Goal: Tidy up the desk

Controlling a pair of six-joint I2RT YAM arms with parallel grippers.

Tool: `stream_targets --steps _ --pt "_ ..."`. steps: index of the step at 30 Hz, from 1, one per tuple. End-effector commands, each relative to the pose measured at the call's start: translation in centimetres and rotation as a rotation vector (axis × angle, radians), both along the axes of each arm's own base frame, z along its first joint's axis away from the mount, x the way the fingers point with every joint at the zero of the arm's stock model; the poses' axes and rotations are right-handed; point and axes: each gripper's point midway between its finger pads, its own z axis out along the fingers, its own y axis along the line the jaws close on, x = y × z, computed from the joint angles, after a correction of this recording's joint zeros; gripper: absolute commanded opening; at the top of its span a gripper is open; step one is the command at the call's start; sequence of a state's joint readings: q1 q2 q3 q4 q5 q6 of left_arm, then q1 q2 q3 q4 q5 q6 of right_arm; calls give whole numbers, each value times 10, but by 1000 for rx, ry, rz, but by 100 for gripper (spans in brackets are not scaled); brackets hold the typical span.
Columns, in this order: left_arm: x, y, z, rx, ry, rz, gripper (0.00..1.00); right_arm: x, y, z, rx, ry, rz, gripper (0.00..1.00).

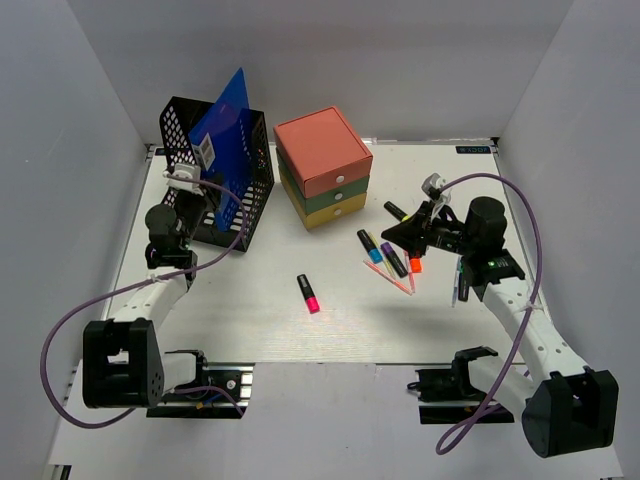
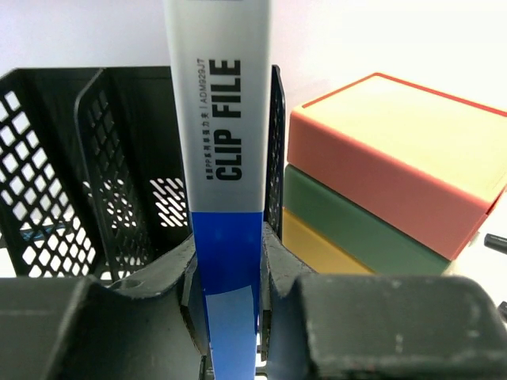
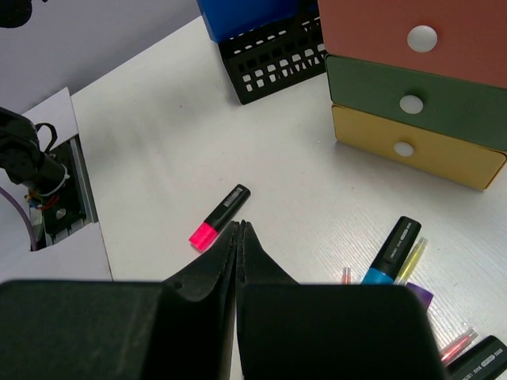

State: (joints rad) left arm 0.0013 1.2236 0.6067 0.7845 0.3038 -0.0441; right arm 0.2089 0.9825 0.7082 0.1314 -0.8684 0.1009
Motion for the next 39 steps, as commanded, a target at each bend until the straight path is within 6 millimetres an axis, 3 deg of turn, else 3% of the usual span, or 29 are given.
stream_targets --steps 1,8,18,27,39 --pt "-3 1 15 -27 -77 -22 0 2 1 5 9 -44 17 0" --pt "2 3 2 -55 -57 -36 0 1 1 3 12 -40 24 0" --pt "8 7 4 -79 -71 -41 0 0 2 1 17 -32 32 0" --pt "19 11 -11 -78 -44 -48 0 0 2 -2 19 -26 35 0" --pt "13 10 -33 -59 1 -50 0 -1 3 -3 21 -22 45 4"
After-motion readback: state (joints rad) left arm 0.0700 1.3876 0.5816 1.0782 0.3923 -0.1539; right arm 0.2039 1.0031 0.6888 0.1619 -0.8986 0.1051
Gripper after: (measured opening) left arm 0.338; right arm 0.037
